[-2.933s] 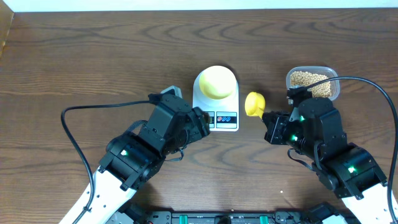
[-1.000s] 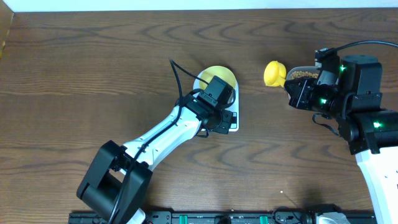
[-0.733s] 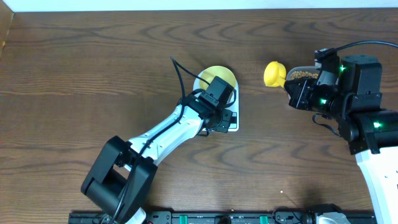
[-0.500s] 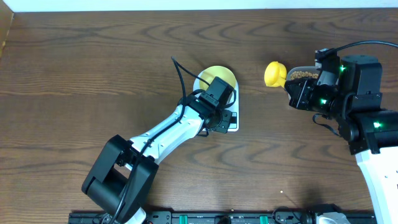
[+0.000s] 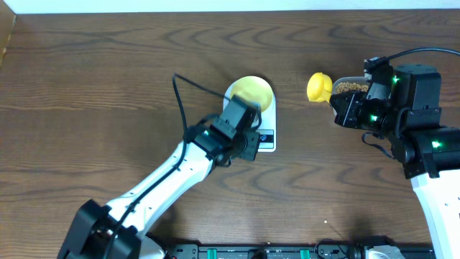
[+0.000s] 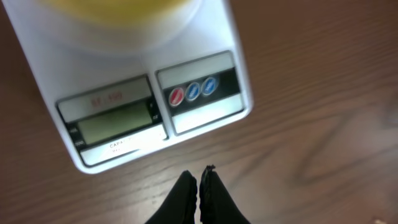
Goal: Scoop item into bowl and weigh 50g on scale
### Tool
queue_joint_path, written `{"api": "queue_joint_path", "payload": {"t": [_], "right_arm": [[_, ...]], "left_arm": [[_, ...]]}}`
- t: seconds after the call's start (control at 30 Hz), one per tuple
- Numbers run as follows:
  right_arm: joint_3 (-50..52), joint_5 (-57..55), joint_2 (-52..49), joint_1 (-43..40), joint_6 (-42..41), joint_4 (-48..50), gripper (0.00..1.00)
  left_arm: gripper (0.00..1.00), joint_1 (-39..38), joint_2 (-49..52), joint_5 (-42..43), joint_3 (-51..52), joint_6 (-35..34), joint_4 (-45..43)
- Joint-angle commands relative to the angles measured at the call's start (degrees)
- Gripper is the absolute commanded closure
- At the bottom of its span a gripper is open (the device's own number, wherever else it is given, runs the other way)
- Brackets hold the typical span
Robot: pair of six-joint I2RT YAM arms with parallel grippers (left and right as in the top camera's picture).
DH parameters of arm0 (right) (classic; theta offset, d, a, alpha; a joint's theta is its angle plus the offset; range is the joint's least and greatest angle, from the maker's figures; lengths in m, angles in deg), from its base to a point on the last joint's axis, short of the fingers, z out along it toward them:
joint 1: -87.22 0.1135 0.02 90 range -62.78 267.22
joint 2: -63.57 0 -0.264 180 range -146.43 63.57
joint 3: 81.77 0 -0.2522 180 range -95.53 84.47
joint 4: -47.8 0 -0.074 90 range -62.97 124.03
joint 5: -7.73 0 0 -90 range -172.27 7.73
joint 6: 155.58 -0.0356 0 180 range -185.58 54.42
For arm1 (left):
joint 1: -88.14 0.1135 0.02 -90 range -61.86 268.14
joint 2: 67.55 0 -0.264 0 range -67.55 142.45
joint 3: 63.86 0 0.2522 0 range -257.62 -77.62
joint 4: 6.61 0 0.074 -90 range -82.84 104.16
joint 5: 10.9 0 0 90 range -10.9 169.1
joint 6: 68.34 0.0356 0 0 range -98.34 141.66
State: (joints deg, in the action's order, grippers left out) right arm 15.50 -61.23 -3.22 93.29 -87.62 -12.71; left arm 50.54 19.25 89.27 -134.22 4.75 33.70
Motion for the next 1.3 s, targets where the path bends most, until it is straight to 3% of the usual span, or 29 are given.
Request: {"api": "queue_joint_path", "payload": {"t": [0.0,0.2,0.33,1.27], "right_arm": [[-1.5,-0.1,0.5,-0.4,1.5,0.0,0.99],[-1.5,-0.1,0.5,-0.4,1.6,0.0,0.99],[-1.5,-0.2,0.5,-0.4,1.6,0.0,0.99],[-1.5,-0.1,0.5,-0.4,1.5,0.8,0.99]], "left_arm": [[0.93,-0.1,0.7,-0.4,6.1,-1.8,-6.5],[0.92,-0.1,1.6,-3.8,9.1,-3.3,-18.4],[0.93,-0.1,3.4,-7.3,9.2,-3.3,-20.1],[0.93,-1.9,11.6,-8.6,11.1,-3.3,-29.8]]}}
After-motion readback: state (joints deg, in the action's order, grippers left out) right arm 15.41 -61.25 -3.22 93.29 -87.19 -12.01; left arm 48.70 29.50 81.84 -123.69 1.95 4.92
